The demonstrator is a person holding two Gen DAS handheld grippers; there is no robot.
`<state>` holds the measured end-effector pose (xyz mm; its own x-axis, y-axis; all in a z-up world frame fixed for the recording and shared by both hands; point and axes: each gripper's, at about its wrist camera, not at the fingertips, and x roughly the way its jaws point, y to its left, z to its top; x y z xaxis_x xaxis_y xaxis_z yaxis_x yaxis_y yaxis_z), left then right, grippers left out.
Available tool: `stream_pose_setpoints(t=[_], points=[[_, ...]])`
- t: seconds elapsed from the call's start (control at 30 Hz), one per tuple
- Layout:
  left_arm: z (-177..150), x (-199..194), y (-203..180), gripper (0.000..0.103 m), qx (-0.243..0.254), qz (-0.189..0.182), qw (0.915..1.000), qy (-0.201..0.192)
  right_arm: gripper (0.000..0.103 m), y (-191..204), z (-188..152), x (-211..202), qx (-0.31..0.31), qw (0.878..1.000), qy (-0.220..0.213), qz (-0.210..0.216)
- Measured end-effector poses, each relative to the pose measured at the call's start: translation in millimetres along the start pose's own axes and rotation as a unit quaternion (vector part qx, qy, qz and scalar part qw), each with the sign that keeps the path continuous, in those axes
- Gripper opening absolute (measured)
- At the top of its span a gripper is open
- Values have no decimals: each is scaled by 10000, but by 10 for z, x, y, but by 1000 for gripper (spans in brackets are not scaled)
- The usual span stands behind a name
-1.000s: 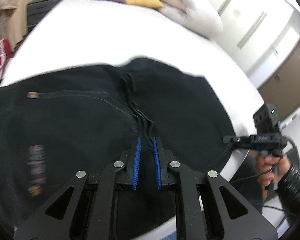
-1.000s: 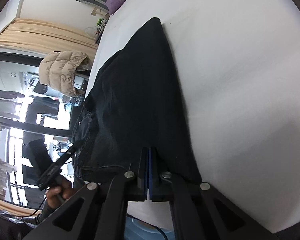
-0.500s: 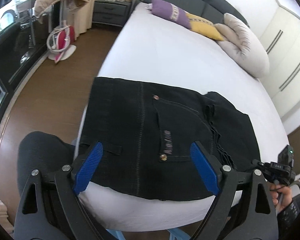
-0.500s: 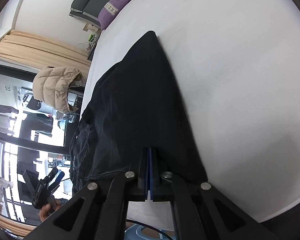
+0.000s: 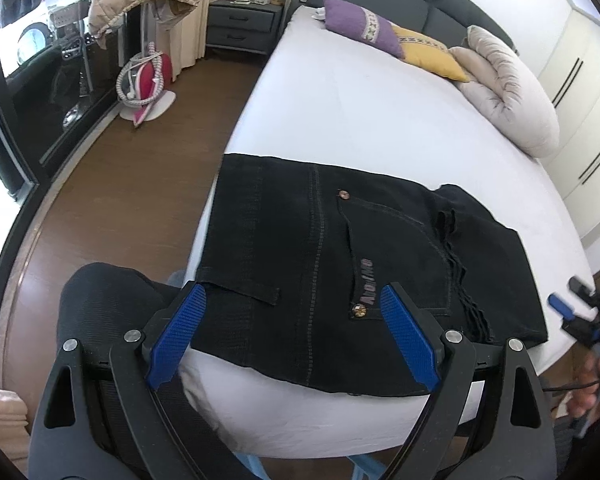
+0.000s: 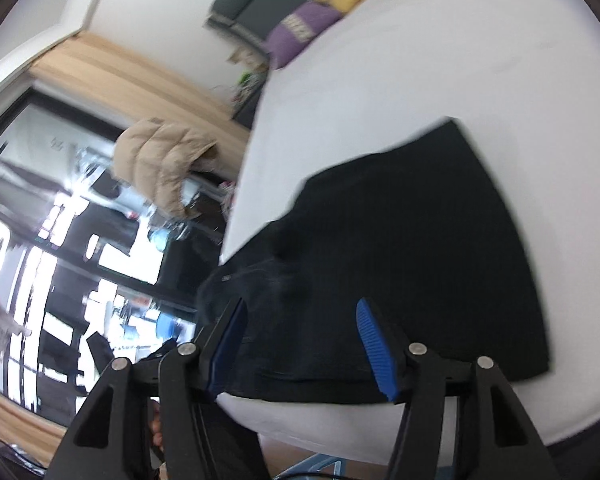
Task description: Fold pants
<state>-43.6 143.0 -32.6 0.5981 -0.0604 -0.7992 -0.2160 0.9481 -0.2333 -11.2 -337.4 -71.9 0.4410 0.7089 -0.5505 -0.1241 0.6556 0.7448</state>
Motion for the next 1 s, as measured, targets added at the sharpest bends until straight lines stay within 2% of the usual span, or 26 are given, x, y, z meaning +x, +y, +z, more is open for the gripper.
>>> stream_pose_setpoints(t=[0.1,0.3,0.37,0.43,0.47,0.53,0.6,0.67,0.77,0.87,0.97,1.0], points=[[-9,-16,29,89,-17,133,9999,-8,60,206,69,202,-234,9994,202,183],[-116,-60,212,89,-201,329,9992,71,60,376,139,658,-360,9968,582,422],[-191,-121,393,89,-514,131,9986,54,60,420,150,781,-379,9955,690,532],[-268,-182,609,89,-980,-268,9948,23,59,426,169,879,-365,9942,775,643],[-329,-202,774,89,-1380,-634,9884,20,59,423,176,923,-328,9937,802,712],[-425,-196,989,89,-1902,-897,9776,111,59,399,189,978,-233,9927,833,842],[-555,-173,1203,88,-2556,-1284,9579,223,59,371,192,1020,-160,9917,857,945],[-687,-120,1336,88,-3159,-1760,9317,333,57,349,180,1054,-130,9909,895,994],[-761,-42,1382,87,-3570,-2221,9066,372,54,298,161,1108,2,9892,963,1101],[-808,43,1347,87,-3643,-2432,8978,462,53,247,126,1123,118,9887,968,1142],[-903,181,1395,87,-3961,-2628,8771,680,53,223,112,1140,217,9880,976,1180],[-934,218,1403,87,-4014,-2652,8735,738,53,223,110,1151,248,9877,983,1192]])
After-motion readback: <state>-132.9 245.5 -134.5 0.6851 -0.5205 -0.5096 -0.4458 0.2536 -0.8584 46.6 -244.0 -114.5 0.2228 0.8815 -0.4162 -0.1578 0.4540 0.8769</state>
